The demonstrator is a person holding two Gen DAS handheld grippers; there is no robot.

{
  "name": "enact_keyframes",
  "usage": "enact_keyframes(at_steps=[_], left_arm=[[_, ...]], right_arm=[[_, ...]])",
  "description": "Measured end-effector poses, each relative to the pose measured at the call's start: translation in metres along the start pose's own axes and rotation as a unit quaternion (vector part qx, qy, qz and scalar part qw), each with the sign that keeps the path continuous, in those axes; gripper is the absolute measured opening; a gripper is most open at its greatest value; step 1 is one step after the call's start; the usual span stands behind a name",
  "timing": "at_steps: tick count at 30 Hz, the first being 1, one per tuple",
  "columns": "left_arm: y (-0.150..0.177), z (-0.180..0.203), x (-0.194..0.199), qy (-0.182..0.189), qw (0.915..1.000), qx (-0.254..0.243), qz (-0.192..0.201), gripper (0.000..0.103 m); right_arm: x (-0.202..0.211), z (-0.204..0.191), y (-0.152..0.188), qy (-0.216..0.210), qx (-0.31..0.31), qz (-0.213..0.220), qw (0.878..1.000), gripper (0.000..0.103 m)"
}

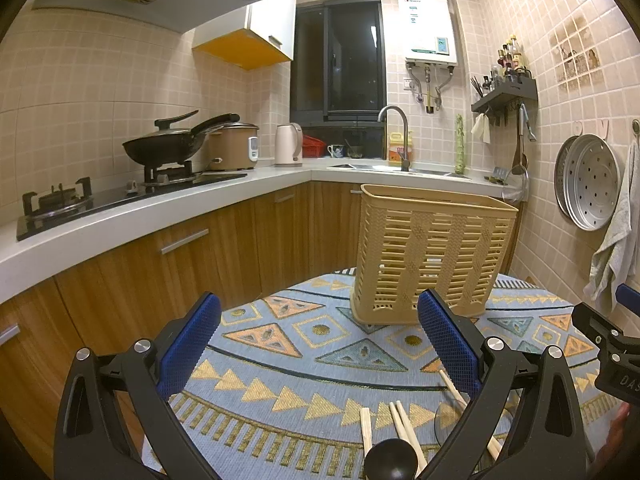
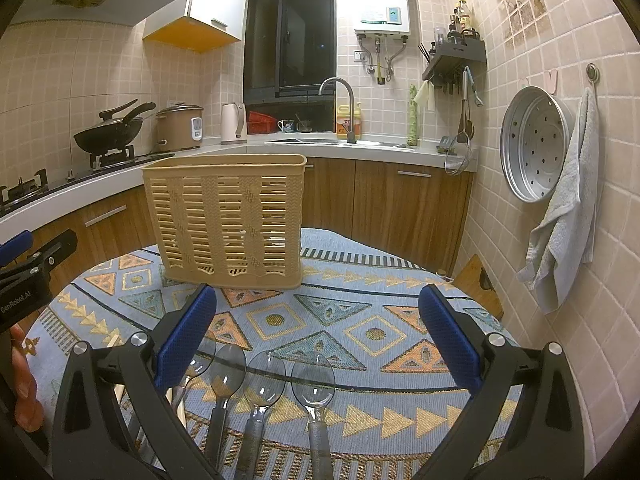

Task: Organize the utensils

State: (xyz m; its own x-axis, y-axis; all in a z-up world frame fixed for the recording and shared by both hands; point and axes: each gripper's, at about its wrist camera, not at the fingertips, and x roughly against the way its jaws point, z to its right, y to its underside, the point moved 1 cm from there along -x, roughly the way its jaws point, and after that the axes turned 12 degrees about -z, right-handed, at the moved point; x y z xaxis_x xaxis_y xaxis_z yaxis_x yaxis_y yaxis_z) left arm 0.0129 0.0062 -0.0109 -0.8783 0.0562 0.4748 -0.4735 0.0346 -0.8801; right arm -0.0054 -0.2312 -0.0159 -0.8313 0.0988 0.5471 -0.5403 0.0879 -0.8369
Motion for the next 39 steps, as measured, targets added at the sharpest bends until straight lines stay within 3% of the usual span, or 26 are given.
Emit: enact_keyframes(at_steps=[8, 10, 14, 18, 20, 22, 25, 27, 30, 31, 35, 39], left_arm=[[-0.001, -0.003, 0.0, -0.001, 1.0, 0.004, 0.001, 0.095], [-0.005, -0.013, 0.002, 0.005, 0.9997, 0.025, -0.003, 0.095], [-0.019, -0.042, 0.004, 0.044, 0.9962, 0.065, -0.039, 0.095], [-0.035, -0.054, 0.007, 0.042, 0.9955, 0.037, -0.077, 0.095], [-0.038, -0.051, 0.004, 0.049, 0.9926, 0.014, -0.111, 0.087], [-0.035, -0.045, -0.004, 0.062, 0.9842, -0.014, -0.165, 0.083], [-0.02, -0.036, -0.023, 0.137, 0.9539, -0.029, -0.265, 0.077], [-0.009, -0.031, -0.032, 0.187, 0.9334, -0.026, -0.305, 0.073], [0.009, -0.018, -0.048, 0.197, 0.9122, -0.029, -0.358, 0.072], [0.016, -0.011, -0.051, 0.195, 0.9082, -0.038, -0.368, 0.071], [0.037, 0.012, -0.049, 0.182, 0.8936, -0.075, -0.403, 0.048], [0.046, 0.019, -0.044, 0.196, 0.8837, -0.08, -0.417, 0.041]], right_arm=[[0.001, 0.003, -0.001, 0.007, -0.007, 0.002, 1.0, 0.097], [0.003, 0.006, -0.002, 0.015, -0.015, 0.004, 1.0, 0.097], [0.009, 0.018, -0.004, 0.034, -0.045, 0.009, 0.998, 0.097], [0.008, 0.031, -0.017, 0.016, -0.06, -0.029, 0.998, 0.097], [0.008, 0.034, -0.025, -0.002, -0.06, -0.044, 0.997, 0.097], [0.01, 0.033, -0.031, -0.004, -0.051, -0.053, 0.997, 0.097], [0.012, 0.025, -0.039, 0.008, -0.002, -0.082, 0.997, 0.097], [0.006, 0.021, -0.043, 0.019, 0.028, -0.116, 0.993, 0.097], [-0.007, 0.024, -0.044, 0.006, 0.033, -0.173, 0.984, 0.091], [-0.013, 0.025, -0.044, -0.006, 0.035, -0.2, 0.979, 0.087], [-0.029, 0.023, -0.031, -0.018, 0.05, -0.255, 0.966, 0.066], [-0.037, 0.019, -0.017, -0.028, 0.065, -0.277, 0.958, 0.059]])
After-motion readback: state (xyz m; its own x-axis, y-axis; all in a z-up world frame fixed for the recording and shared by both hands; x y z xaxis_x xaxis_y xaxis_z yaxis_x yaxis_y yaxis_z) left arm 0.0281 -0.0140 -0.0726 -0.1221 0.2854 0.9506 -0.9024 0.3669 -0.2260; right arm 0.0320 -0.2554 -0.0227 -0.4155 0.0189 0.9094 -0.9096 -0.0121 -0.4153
